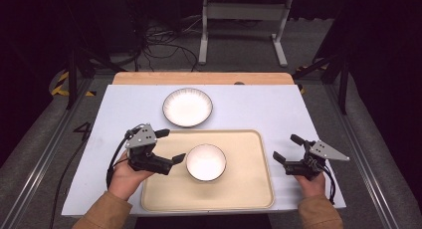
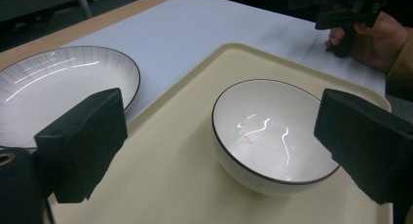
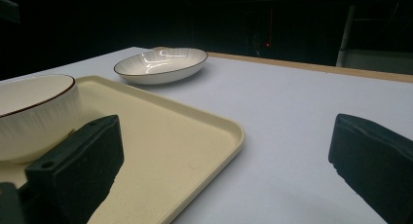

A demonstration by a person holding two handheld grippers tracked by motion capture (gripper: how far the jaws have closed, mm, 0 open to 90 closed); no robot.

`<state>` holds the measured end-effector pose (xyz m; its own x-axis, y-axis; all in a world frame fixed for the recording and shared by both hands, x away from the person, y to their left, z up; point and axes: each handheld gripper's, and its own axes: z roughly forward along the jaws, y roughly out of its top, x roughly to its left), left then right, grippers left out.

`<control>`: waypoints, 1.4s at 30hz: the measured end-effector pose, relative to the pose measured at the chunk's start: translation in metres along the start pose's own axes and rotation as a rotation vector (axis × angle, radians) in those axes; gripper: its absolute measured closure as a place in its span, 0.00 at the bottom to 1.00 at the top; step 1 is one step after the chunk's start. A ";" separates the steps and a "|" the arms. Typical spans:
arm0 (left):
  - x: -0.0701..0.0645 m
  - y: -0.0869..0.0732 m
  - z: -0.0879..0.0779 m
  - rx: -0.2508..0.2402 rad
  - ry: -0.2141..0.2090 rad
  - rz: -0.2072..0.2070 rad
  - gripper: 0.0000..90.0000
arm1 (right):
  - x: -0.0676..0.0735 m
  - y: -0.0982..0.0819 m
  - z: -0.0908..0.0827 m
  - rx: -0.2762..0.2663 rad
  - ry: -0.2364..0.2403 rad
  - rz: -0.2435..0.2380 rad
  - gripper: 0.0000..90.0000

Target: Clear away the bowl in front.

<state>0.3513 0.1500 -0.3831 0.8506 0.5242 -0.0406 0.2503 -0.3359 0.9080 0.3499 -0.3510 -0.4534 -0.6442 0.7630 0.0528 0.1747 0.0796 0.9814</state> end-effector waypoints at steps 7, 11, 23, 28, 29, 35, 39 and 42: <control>0.008 -0.015 -0.014 -0.072 -0.005 -0.020 0.00 | -0.001 0.000 -0.002 -0.024 0.004 0.006 0.00; 0.009 -0.024 -0.022 -0.112 0.014 0.003 0.00 | -0.002 0.000 -0.003 -0.030 0.010 0.004 0.00; 0.023 -0.054 -0.045 -0.166 0.049 -0.071 0.00 | -0.003 0.001 -0.006 -0.060 0.014 -0.009 0.00; 0.028 -0.068 -0.052 -0.173 0.068 -0.105 0.00 | -0.003 0.001 -0.007 -0.072 0.012 -0.037 0.00; 0.029 -0.071 -0.053 -0.175 0.079 -0.113 0.00 | -0.003 0.001 -0.007 -0.074 0.011 -0.046 0.00; 0.041 -0.095 -0.057 -0.259 0.088 -0.230 0.00 | -0.001 0.002 -0.007 -0.091 0.029 -0.102 0.00; 0.046 -0.104 -0.056 -0.240 0.125 -0.234 0.00 | -0.001 0.002 -0.008 -0.094 0.030 -0.108 0.00; 0.047 -0.108 -0.054 -0.215 0.151 -0.222 0.00 | -0.001 0.002 -0.008 -0.096 0.028 -0.110 0.00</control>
<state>0.3393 0.2533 -0.4599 0.7040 0.6816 -0.1995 0.3046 -0.0360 0.9518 0.3445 -0.3567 -0.4503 -0.6766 0.7345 -0.0517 0.0308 0.0984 0.9947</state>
